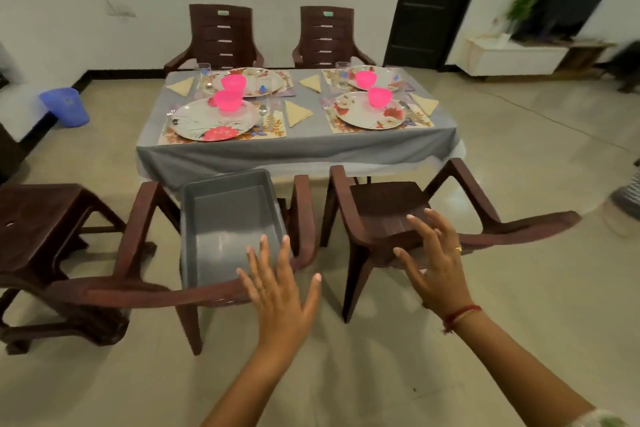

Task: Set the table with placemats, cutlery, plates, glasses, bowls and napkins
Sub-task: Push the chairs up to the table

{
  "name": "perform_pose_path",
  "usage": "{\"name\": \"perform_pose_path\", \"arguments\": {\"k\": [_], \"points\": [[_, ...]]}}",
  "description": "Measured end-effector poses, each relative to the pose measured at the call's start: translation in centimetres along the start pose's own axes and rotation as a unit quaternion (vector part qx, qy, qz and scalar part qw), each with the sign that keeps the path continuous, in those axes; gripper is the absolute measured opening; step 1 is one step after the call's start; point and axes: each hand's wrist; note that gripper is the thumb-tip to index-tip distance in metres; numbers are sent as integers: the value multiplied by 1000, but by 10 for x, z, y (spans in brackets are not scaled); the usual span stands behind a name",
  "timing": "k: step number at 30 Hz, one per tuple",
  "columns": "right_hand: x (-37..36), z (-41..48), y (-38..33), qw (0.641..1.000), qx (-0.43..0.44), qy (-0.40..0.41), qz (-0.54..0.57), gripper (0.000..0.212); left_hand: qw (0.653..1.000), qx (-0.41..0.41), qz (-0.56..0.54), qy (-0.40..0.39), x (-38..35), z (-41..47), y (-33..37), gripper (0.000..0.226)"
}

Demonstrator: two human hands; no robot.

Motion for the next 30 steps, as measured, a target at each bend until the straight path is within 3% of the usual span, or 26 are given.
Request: {"name": "perform_pose_path", "arguments": {"k": [9, 15, 19, 30], "points": [[117, -5, 150, 987, -113, 75, -85, 47, 984, -99, -145, -21, -88, 28, 197, 70], [195, -10, 285, 985, -163, 40, -47, 58, 972, -179, -91, -125, -192, 23, 358, 71], [240, 5, 363, 983, -173, 9, -53, 63, 956, -181, -63, -222, -252, 29, 440, 69], [251, 76, 592, 987, -140, -78, -15, 67, 963, -95, -26, -252, -414, 99, 534, 65]]}}
Point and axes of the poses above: each hand's wrist, its own z-axis towards the middle knuckle, its own x-axis out of the back of the hand, y = z × x, and after that the axes turned 9 degrees about y, right-handed
